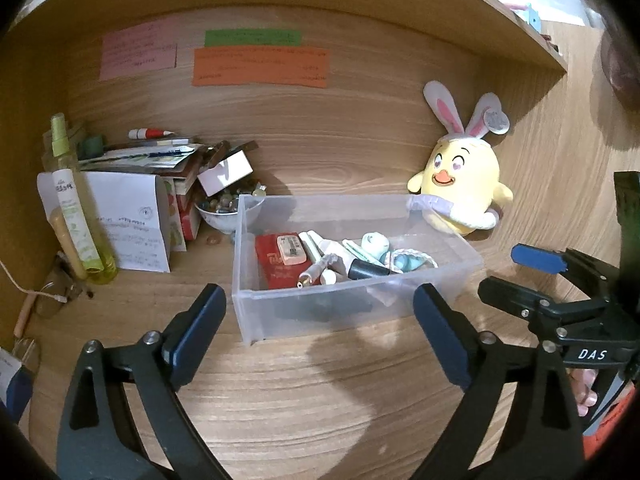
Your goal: Organize objects
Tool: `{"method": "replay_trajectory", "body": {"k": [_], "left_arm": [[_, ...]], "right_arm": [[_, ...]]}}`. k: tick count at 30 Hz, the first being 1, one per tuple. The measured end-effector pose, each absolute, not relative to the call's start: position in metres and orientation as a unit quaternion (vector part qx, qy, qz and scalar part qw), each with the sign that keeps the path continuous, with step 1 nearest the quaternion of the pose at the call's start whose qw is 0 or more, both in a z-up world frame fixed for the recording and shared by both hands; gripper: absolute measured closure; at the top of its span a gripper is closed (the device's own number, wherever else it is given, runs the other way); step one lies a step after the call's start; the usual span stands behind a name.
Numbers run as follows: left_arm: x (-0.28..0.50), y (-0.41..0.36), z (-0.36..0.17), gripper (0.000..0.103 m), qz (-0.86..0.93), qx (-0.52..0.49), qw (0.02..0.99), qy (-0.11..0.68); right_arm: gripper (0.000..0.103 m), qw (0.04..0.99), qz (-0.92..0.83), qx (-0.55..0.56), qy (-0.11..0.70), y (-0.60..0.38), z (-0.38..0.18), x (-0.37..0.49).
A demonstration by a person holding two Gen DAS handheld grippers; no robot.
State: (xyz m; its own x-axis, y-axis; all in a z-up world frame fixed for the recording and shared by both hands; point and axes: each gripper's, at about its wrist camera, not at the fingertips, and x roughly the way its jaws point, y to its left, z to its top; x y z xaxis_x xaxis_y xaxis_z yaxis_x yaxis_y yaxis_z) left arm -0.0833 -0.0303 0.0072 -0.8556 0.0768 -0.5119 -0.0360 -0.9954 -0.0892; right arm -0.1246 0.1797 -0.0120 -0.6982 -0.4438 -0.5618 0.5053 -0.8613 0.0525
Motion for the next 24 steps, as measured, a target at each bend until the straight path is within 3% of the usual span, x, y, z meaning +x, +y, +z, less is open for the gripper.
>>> {"method": "replay_trajectory", "body": {"k": [24], "left_arm": [[-0.0814,-0.021,-0.0012,0.007,0.96,-0.274,0.04,-0.04]], "right_arm": [[0.019,0.264,-0.915,0.302,0.04,0.1836,-0.0212,-0.1192]]}}
